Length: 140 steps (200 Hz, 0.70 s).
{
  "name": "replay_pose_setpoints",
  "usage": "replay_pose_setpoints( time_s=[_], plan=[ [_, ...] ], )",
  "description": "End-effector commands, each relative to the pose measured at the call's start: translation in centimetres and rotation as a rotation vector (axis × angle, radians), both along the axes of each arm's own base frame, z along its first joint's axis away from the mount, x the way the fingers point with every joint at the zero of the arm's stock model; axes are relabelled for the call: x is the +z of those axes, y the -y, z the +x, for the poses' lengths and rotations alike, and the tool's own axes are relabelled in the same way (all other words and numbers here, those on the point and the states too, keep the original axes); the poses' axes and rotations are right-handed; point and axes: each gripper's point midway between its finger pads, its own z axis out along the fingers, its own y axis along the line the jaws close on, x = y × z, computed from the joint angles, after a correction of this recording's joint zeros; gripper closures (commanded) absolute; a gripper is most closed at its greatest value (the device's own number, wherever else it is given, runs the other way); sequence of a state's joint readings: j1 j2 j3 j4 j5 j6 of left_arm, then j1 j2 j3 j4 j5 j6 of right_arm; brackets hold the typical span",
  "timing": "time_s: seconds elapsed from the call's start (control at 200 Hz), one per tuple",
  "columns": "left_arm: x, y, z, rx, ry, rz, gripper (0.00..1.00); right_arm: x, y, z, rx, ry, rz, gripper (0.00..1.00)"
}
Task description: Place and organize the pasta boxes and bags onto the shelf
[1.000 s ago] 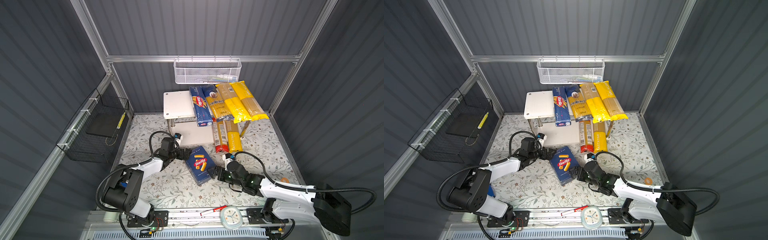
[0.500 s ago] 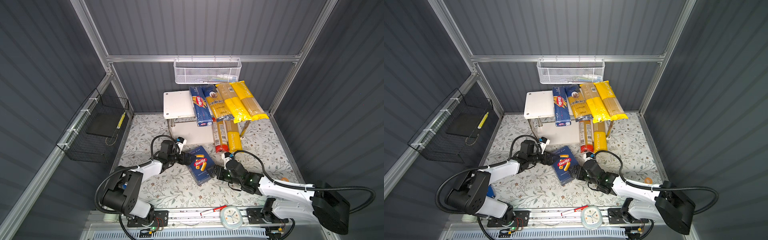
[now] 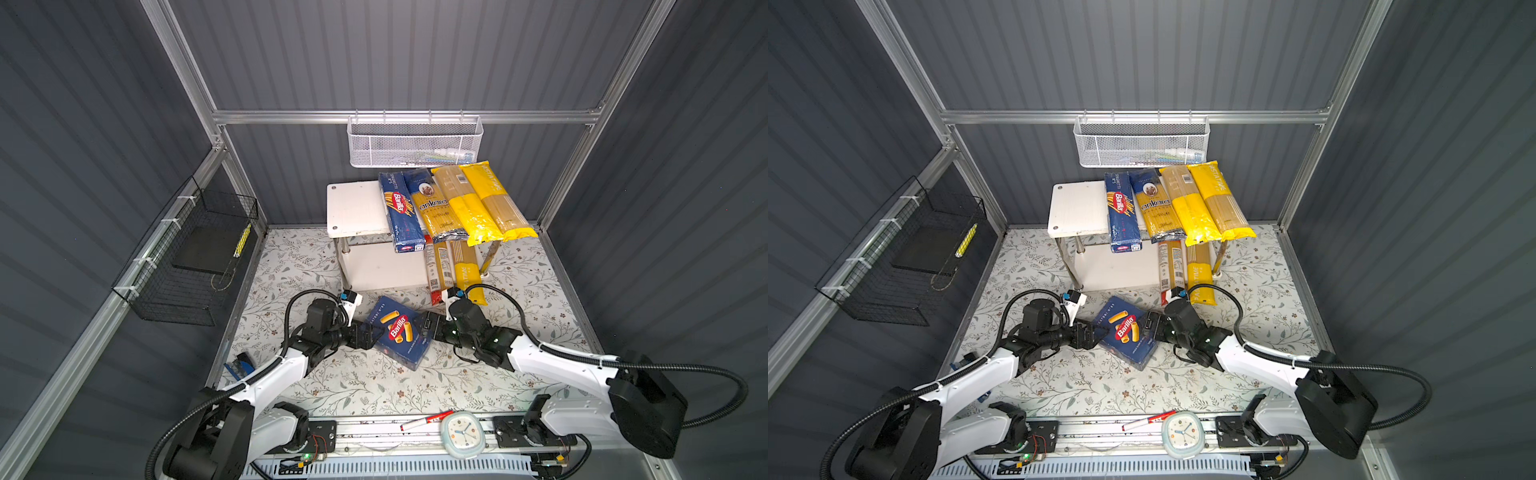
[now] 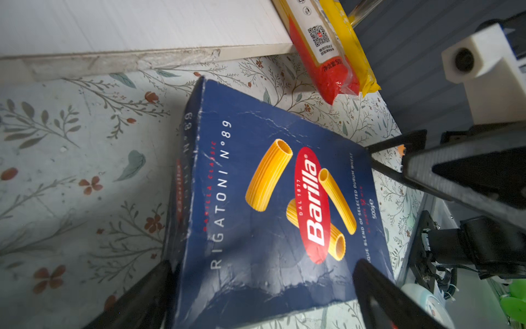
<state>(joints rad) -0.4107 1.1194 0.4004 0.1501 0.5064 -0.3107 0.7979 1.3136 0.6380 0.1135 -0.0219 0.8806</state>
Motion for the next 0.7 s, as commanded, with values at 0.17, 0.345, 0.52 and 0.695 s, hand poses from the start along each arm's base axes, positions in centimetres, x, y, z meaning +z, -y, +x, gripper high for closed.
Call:
replay_pose_setpoints(
  time_s=[0.17, 0.345, 0.52, 0.695],
  plan=[
    [-1.6, 0.1, -3.2, 0.026, -0.062, 0.041, 0.0, 3.0, -4.5, 1.9, 0.128, 0.066, 0.059, 0.01],
    [-1.2, -3.6, -1.5, 0.253, -0.035, 0.153, 0.0, 4.2, -1.7, 1.4, 0.079, 0.102, -0.036, 0.01],
    [-0.7, -4.0, -0.9, 0.293, -0.015, 0.155, 0.0, 3.1, 2.4, -1.2, 0.019, 0.074, -0.082, 0.01],
    [-1.2, -3.0, -0.3, 0.258, -0.019, 0.147, 0.0, 2.3, 2.9, -4.7, 0.073, 0.067, -0.029, 0.01]
  ],
)
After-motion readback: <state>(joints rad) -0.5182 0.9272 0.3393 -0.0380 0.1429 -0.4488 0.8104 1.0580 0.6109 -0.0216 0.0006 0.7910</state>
